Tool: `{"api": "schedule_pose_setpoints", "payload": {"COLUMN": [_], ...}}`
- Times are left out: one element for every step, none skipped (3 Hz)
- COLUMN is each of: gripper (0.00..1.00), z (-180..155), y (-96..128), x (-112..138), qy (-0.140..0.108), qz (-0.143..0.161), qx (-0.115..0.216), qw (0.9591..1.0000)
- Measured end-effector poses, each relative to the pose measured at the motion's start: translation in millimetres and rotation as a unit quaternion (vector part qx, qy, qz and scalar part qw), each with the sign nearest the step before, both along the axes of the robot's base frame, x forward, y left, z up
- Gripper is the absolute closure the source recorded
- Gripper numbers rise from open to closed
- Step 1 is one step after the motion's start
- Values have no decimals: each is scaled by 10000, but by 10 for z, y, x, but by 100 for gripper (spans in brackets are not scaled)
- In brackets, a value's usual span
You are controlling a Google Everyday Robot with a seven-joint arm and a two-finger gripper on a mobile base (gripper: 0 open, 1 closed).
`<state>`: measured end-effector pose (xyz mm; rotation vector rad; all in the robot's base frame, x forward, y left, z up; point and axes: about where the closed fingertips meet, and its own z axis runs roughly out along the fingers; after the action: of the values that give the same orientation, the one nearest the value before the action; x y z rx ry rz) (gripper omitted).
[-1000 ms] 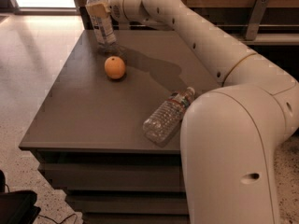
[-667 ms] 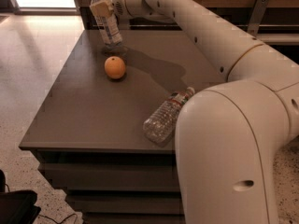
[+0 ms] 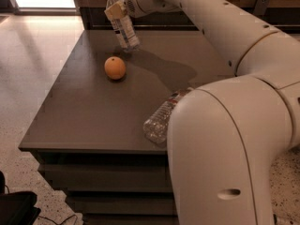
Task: Knock blue plastic bottle over
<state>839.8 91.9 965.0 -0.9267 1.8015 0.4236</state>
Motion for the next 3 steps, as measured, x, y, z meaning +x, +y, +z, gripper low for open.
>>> {"api": "schedule_pose_setpoints", "payload": {"gripper": [100,100,100], "z": [-21,41,60], "y": [-149,-314,-371], "x": [-12,-50,-65], "qy": [165,256,327], "qz": [-82,-179,-134], "qx": [-273,-574,-833], "qw": [9995,9979,9959]}}
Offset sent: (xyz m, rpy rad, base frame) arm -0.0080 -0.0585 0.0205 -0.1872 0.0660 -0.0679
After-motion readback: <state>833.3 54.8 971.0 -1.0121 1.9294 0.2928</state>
